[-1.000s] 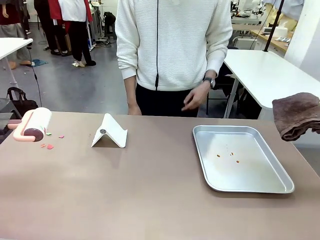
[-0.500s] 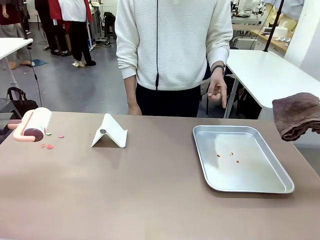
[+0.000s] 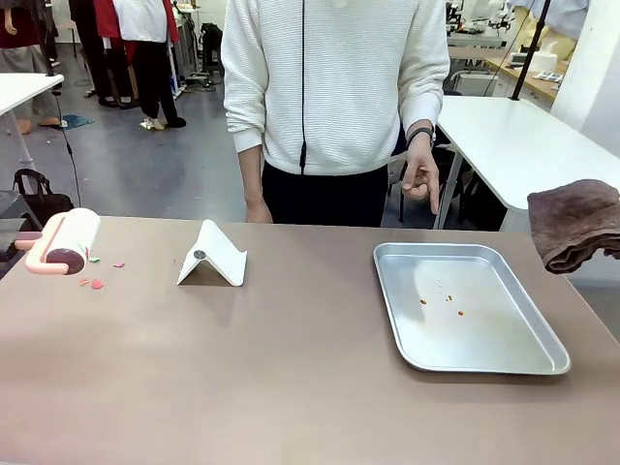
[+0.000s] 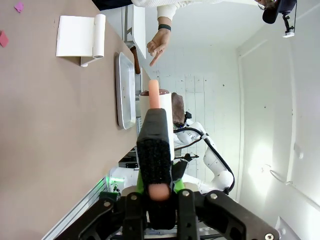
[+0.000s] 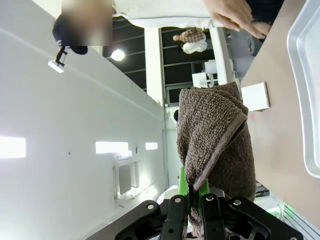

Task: Clean the surface of the table.
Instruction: If a person points to the right, clean the right side of the table with your right hand, and if they point to the left, clean the left side with your left hand.

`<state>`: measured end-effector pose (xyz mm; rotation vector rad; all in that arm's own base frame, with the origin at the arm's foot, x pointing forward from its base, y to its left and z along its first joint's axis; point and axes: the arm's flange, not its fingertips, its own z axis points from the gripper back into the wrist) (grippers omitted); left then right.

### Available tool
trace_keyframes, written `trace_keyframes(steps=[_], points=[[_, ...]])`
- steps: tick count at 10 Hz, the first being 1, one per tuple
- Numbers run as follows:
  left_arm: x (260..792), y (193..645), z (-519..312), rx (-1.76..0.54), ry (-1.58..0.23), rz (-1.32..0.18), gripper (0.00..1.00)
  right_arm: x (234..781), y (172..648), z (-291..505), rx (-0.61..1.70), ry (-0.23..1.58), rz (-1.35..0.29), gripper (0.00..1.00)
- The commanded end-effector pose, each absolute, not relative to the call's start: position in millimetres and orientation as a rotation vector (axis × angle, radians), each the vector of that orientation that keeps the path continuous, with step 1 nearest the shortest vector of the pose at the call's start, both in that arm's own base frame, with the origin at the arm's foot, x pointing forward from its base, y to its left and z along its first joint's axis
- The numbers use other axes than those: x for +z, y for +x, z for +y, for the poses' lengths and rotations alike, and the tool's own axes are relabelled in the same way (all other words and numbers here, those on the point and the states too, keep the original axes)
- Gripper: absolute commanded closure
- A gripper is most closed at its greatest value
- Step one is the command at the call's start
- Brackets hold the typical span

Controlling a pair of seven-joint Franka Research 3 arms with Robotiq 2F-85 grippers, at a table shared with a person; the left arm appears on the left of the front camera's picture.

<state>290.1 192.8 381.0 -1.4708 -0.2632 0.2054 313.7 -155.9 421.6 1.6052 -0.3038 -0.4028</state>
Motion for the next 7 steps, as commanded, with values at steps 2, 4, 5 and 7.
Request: trace_keyframes(steps=[2,4,5,7], points=[[383,285,191,0.202,-1.483,-0.272,0.83,433,314,-147,-0.396,1.435,-0.362,0.92],[383,285,191,0.202,-1.483,-0.272,0.83,453,328,-133,-0.395,1.061,-0.439,0.92],[383,285,191,0.202,-1.483,-0.272,0.83,457,337,-124,-0.397,0.849,-0.448,0.92],[383,285,191,0.202,-1.483,-0.272,0.83,452,362,-95,-0.353,0.534,-0.420,0.92]])
